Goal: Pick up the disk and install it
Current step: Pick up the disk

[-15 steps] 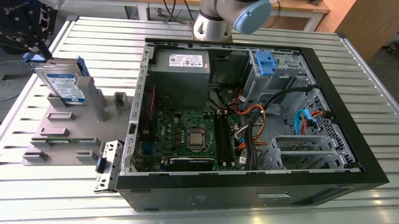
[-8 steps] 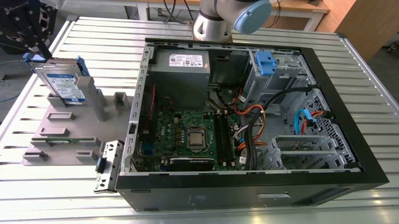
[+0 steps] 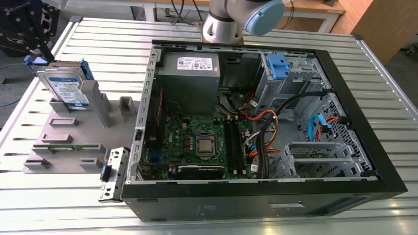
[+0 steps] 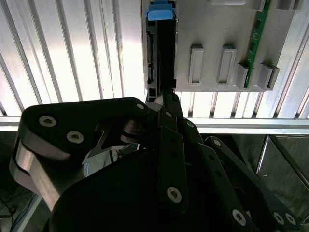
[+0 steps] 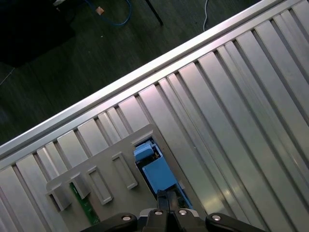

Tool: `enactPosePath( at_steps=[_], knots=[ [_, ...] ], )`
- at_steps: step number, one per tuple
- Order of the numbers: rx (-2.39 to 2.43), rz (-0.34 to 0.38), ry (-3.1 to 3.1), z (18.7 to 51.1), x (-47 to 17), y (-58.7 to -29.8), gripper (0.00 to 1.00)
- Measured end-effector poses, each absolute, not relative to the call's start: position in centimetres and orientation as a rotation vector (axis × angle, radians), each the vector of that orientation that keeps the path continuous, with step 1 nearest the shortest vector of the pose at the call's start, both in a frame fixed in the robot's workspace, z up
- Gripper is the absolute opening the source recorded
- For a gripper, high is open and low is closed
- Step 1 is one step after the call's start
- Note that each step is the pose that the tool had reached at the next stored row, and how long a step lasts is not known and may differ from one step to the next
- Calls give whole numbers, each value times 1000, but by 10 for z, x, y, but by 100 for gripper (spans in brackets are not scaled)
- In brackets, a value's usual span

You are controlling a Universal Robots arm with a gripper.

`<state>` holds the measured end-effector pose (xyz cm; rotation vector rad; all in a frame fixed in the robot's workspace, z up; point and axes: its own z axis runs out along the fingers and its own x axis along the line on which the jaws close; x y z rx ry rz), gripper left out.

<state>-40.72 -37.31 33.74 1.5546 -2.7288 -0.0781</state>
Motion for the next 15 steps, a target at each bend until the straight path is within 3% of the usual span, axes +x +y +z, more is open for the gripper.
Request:
enactPosePath(
  at_steps=[15],
  knots=[
    [1638,-78,-2678,337,-407,-373,11]
  ],
)
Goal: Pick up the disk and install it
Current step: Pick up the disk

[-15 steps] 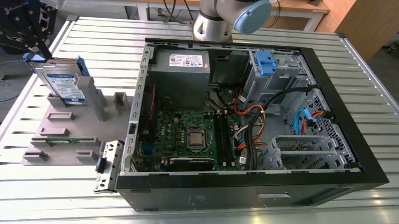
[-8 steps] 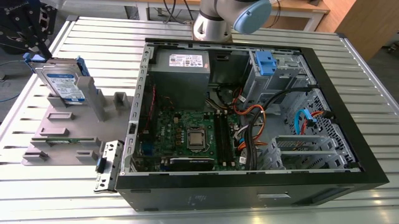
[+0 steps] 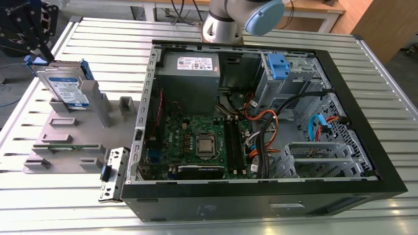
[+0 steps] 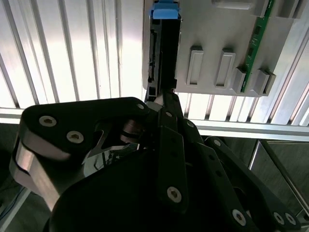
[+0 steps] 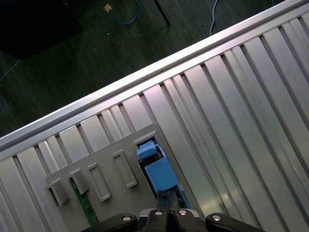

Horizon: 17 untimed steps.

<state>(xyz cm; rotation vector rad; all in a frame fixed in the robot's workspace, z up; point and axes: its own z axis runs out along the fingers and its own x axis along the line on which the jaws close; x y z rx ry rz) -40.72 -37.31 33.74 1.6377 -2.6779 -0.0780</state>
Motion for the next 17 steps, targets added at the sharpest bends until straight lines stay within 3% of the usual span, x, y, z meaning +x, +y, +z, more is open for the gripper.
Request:
enactPosePath(
  at_steps=[17],
  knots=[
    [1674,-78,-2655,337,-407,-373,11]
  ],
)
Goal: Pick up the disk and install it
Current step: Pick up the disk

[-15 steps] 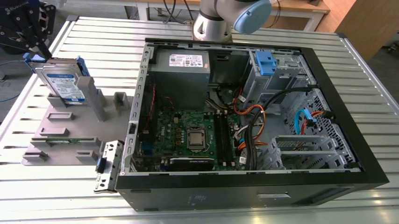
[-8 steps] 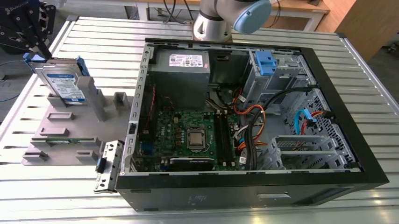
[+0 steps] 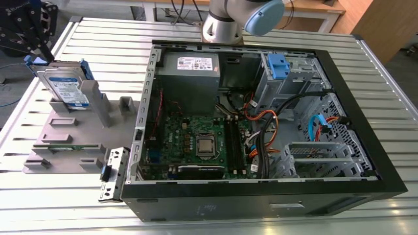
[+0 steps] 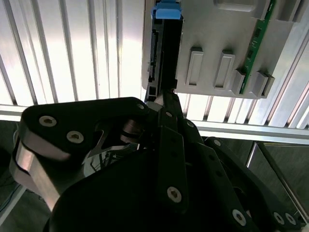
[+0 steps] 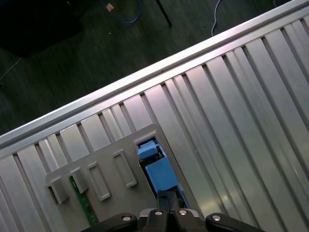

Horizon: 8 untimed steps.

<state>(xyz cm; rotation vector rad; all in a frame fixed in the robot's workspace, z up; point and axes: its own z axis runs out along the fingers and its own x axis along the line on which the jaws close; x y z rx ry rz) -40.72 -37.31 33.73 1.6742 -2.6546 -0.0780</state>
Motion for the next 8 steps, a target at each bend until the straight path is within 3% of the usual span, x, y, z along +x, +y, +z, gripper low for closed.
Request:
enactPosePath(
  at_steps=[8],
  knots=[
    [1835,-78,-2542,337,-407,-373,11]
  ],
)
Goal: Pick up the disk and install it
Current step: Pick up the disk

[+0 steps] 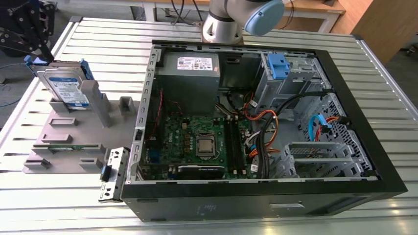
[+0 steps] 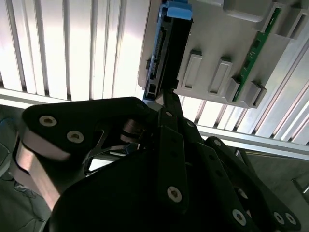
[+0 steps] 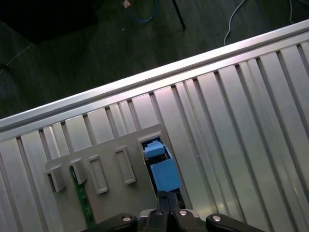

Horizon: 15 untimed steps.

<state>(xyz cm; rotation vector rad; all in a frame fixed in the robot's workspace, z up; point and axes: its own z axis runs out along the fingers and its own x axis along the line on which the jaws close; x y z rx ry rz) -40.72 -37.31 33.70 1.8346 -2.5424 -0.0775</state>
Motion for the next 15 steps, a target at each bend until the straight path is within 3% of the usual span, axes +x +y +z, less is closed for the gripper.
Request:
enactPosePath(
  at_steps=[15],
  knots=[
    [2130,-78,-2294,336,-407,-373,11]
  ],
)
